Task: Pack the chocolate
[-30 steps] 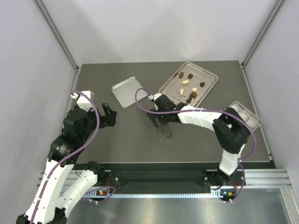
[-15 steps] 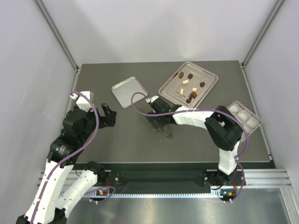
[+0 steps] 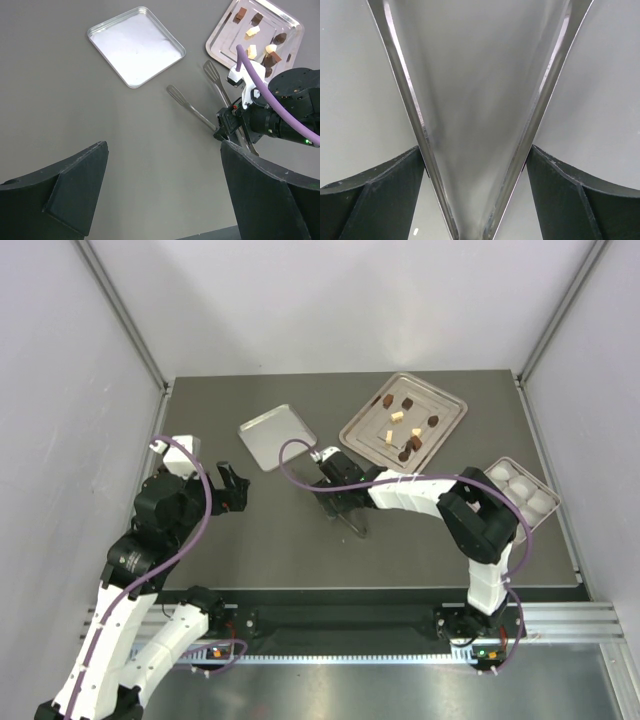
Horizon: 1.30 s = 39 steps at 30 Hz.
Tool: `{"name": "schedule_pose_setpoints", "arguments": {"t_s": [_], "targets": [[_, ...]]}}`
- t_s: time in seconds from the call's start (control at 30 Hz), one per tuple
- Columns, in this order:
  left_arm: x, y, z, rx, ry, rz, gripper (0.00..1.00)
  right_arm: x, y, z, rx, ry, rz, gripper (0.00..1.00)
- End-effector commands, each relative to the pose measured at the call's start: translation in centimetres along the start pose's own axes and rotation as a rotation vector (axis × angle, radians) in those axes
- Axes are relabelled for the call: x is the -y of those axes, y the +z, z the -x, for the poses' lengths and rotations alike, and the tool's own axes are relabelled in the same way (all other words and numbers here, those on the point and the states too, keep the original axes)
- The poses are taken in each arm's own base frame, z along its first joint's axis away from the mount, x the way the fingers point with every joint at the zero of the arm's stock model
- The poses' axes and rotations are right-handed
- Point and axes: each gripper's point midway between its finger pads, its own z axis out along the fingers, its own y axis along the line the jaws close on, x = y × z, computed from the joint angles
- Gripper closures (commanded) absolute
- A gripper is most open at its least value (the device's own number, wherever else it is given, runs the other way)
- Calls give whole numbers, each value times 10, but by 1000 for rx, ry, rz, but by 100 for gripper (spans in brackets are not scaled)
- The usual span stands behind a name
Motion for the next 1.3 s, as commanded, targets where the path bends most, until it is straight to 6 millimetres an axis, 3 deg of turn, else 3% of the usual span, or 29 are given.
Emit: {"name": "schedule_pose_setpoints", "arguments": {"t_s": [0.0, 0.2, 0.5, 0.7, 0.8, 1.0, 1.13, 1.27], "targets": [[3, -3, 8, 34, -12, -12, 1, -9, 7, -9, -17, 31, 18, 20], [4, -5, 10, 33, -14, -17, 1, -15, 12, -20, -55, 97, 34, 19], [4, -6, 9, 32, -20, -15, 1, -16, 13, -15, -57, 146, 37, 18], [4, -5, 10, 32, -23, -15, 1, -11, 13, -16, -67, 134, 15, 23], [5, -7, 11, 36, -23, -21, 1, -5, -6, 1, -46, 103, 3, 28], [7, -5, 7, 20, -35, -32, 1, -1, -77, 49, 25, 74, 55, 35], [11, 3, -7, -18, -65, -53, 1, 3, -120, 57, 40, 86, 83, 36], [19, 10, -23, -69, -129, -89, 1, 6, -147, 54, 37, 104, 105, 37]]}}
